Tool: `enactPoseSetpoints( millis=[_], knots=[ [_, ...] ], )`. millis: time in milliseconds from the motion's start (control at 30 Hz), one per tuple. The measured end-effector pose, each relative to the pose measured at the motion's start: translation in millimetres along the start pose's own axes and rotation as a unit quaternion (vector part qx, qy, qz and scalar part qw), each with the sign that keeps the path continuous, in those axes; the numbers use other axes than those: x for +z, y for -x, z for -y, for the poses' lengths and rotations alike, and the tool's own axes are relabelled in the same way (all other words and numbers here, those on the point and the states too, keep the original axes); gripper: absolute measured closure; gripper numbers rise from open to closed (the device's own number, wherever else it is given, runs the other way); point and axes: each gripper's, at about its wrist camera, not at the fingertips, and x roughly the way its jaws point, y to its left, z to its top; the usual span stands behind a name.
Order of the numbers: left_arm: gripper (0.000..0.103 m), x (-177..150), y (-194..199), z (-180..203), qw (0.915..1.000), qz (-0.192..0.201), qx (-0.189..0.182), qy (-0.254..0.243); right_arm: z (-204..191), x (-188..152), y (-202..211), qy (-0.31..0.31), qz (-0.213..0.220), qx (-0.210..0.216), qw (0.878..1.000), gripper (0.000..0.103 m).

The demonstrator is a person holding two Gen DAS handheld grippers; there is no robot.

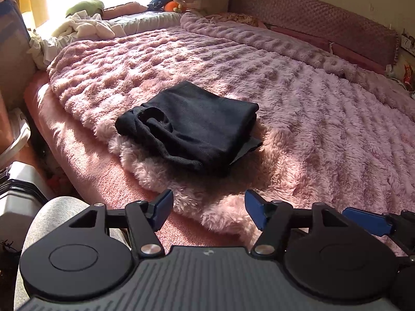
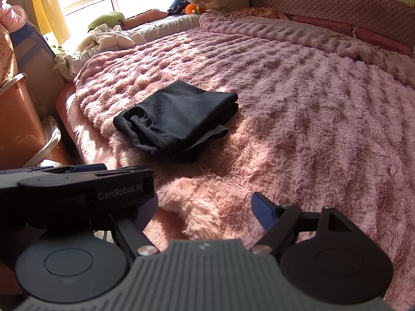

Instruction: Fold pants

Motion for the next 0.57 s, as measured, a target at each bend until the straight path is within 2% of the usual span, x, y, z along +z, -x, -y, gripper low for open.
enactPoseSetpoints(
  millis=[567],
  knots=[
    [0.031,1.3,3.9,-2.3,0.9998,0.018,-0.006,0.012,-0.8,2.3,3.7,0.000,0.012,0.002,1.000,0.028]
  ],
)
